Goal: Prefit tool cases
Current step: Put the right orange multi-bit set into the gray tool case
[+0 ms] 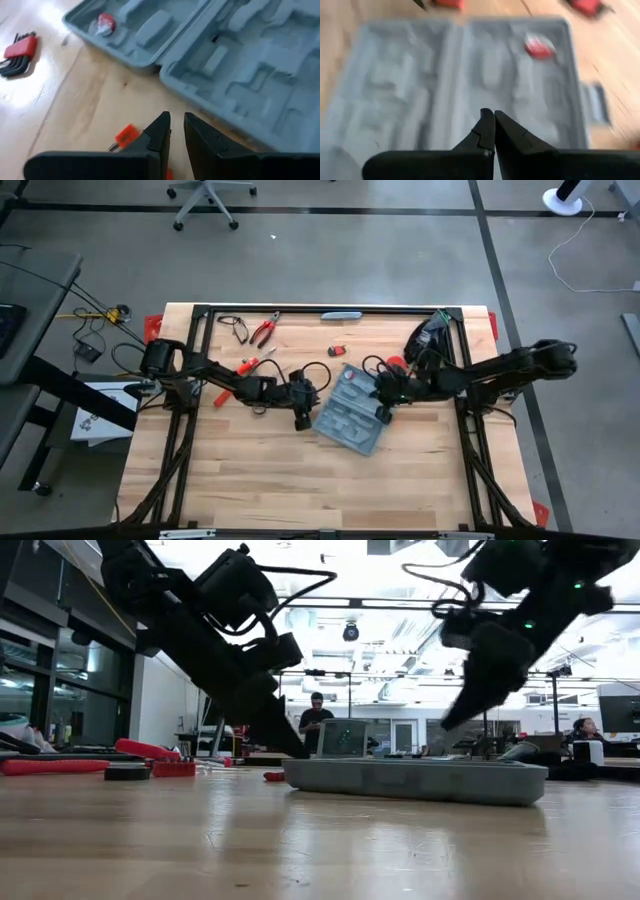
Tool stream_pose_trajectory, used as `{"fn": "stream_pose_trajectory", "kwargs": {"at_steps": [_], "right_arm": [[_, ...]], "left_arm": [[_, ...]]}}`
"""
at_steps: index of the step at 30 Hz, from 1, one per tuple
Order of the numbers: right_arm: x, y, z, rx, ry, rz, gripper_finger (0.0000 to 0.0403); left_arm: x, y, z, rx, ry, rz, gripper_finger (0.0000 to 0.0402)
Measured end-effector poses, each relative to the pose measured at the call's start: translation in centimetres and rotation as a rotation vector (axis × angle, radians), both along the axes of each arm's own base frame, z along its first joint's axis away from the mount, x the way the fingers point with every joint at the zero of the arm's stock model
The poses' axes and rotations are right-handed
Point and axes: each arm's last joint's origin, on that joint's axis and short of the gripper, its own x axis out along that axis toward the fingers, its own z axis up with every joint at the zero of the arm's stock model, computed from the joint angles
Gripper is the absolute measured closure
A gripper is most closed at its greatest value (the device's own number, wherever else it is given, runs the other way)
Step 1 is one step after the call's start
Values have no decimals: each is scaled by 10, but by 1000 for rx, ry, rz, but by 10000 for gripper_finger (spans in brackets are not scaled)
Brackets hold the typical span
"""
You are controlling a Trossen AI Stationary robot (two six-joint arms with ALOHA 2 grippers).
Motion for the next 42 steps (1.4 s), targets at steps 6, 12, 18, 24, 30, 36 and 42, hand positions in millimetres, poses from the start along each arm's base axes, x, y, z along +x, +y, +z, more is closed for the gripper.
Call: {"fn": "stream_pose_trajectory", "kwargs": {"at_steps": [6,12,18,24,30,36,42], "right_arm": [[-10,-1,-4,-23,99,-61,403],[-4,-8,-9,-29,83,-98,403],[-1,-9,-19,2,115,-137,403],[3,-9,-31,12,155,-152,403],[9,-14,-41,1,166,-145,403],[14,-22,-45,-20,150,-141,403],[20,-33,-43,-39,97,-144,403]], "left_arm": [[0,-3,0,-37,-8,-13,351],[-1,-5,-2,-99,15,-18,351],[-2,-6,-3,-137,30,-61,351],[-5,-7,-5,-140,68,-70,351],[-7,-8,-9,-207,102,-79,351],[-5,-10,-18,-234,114,-68,351],[-2,-11,-28,-265,122,-54,351]]}}
